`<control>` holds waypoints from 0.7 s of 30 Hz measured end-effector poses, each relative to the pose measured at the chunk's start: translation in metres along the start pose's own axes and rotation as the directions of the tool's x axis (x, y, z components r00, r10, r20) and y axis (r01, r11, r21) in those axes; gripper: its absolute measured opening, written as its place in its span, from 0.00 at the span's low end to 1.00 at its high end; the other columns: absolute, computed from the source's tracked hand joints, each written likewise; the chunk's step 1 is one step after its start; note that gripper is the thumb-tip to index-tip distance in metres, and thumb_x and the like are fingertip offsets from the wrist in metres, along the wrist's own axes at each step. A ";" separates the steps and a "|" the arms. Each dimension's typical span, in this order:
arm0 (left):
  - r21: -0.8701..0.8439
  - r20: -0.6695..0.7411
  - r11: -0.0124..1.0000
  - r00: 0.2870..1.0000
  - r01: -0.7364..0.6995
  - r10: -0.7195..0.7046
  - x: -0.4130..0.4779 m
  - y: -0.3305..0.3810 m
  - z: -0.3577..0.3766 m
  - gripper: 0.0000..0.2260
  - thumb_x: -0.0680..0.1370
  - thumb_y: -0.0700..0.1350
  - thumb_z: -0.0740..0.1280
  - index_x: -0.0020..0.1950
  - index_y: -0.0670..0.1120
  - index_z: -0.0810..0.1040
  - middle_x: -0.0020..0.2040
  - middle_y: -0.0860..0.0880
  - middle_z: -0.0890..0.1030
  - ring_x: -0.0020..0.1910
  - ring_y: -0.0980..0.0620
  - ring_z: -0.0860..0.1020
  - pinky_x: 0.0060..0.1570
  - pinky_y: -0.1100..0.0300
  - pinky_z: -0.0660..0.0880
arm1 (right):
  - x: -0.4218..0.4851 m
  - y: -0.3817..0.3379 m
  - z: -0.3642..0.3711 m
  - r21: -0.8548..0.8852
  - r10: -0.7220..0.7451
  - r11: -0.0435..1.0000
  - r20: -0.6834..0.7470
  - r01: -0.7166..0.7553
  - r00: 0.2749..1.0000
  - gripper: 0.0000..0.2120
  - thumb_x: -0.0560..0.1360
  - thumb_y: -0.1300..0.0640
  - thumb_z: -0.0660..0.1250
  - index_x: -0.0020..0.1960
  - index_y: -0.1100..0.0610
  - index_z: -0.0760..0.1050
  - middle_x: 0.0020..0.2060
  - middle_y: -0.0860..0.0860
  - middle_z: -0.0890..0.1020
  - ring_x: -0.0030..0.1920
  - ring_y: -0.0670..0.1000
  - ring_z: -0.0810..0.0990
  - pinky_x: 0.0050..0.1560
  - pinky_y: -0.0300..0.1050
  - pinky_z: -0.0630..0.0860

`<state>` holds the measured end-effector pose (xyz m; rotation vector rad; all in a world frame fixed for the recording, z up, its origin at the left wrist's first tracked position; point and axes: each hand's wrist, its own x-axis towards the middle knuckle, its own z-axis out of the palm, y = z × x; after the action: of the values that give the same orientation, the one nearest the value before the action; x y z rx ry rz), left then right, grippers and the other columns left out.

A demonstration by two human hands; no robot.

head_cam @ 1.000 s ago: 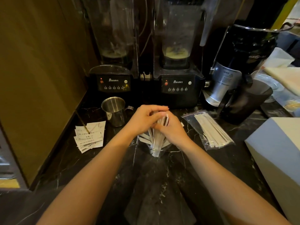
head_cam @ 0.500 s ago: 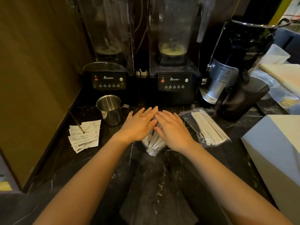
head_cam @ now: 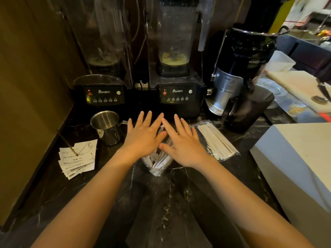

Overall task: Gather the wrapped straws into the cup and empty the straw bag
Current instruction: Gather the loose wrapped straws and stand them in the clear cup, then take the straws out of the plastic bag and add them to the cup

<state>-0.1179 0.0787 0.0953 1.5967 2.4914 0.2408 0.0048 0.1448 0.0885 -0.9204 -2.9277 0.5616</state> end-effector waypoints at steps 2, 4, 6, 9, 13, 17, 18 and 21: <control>-0.064 -0.064 0.998 0.998 -0.012 0.008 0.002 0.012 -0.008 0.26 0.78 0.56 0.49 0.73 0.56 0.44 0.77 0.46 0.45 0.75 0.46 0.40 0.72 0.44 0.39 | -0.003 0.002 -0.012 0.075 0.020 0.997 -0.031 -0.018 0.999 0.33 0.76 0.40 0.52 0.72 0.42 0.36 0.76 0.53 0.38 0.75 0.53 0.36 0.73 0.58 0.40; -0.139 -0.122 0.989 0.992 -0.042 0.025 0.004 0.028 -0.017 0.25 0.78 0.56 0.50 0.73 0.55 0.46 0.77 0.46 0.46 0.75 0.46 0.41 0.72 0.45 0.41 | -0.007 0.008 -0.025 0.142 0.052 0.989 -0.065 -0.042 0.997 0.32 0.77 0.42 0.53 0.72 0.41 0.36 0.76 0.52 0.40 0.75 0.53 0.38 0.74 0.57 0.42; -0.227 -0.157 0.970 0.986 -0.089 0.054 0.006 0.047 -0.022 0.25 0.78 0.55 0.51 0.74 0.55 0.47 0.77 0.45 0.48 0.76 0.46 0.43 0.72 0.46 0.43 | -0.011 0.021 -0.037 0.210 0.082 0.976 -0.113 -0.056 0.990 0.32 0.77 0.43 0.54 0.73 0.43 0.38 0.76 0.52 0.42 0.76 0.53 0.40 0.74 0.55 0.44; -0.436 -0.200 0.881 0.974 -0.184 0.104 0.013 0.079 -0.019 0.25 0.78 0.51 0.55 0.74 0.53 0.51 0.77 0.43 0.52 0.75 0.45 0.47 0.72 0.49 0.48 | -0.014 0.052 -0.046 0.369 0.130 0.928 -0.188 -0.053 0.973 0.32 0.76 0.44 0.56 0.74 0.47 0.43 0.75 0.49 0.53 0.74 0.50 0.53 0.72 0.49 0.52; -0.779 -0.109 0.611 0.990 -0.142 0.091 0.026 0.124 0.009 0.24 0.78 0.47 0.58 0.73 0.51 0.55 0.76 0.44 0.56 0.74 0.47 0.55 0.71 0.52 0.56 | -0.016 0.104 -0.044 0.532 0.317 0.825 -0.159 -0.189 0.935 0.31 0.76 0.46 0.57 0.74 0.53 0.49 0.73 0.54 0.61 0.73 0.54 0.61 0.72 0.52 0.59; -0.866 0.144 0.487 0.989 0.114 0.024 0.037 0.151 0.060 0.26 0.77 0.46 0.60 0.73 0.51 0.55 0.73 0.43 0.62 0.70 0.45 0.63 0.68 0.50 0.65 | -0.022 0.143 -0.031 0.588 0.496 0.715 -0.045 -0.378 0.867 0.30 0.77 0.47 0.57 0.74 0.57 0.50 0.74 0.58 0.60 0.74 0.56 0.58 0.71 0.50 0.57; -0.861 0.179 0.481 0.984 0.162 -0.012 0.040 0.152 0.071 0.26 0.76 0.45 0.60 0.72 0.50 0.56 0.72 0.43 0.64 0.69 0.44 0.66 0.66 0.50 0.67 | -0.022 0.151 -0.026 0.582 0.525 0.697 -0.015 -0.420 0.851 0.31 0.77 0.47 0.57 0.74 0.58 0.51 0.74 0.59 0.60 0.73 0.57 0.59 0.71 0.50 0.58; -0.857 0.251 0.420 0.954 0.299 -0.166 0.052 0.148 0.096 0.26 0.75 0.43 0.62 0.71 0.48 0.58 0.70 0.41 0.65 0.67 0.42 0.67 0.65 0.49 0.68 | -0.022 0.168 -0.014 0.535 0.586 0.669 0.047 -0.516 0.809 0.30 0.77 0.47 0.56 0.73 0.60 0.52 0.73 0.60 0.62 0.71 0.59 0.63 0.68 0.50 0.61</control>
<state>0.0134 0.1910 0.0324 0.7407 1.8304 1.1473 0.1168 0.2650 0.0458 -1.6620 -2.1219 1.1961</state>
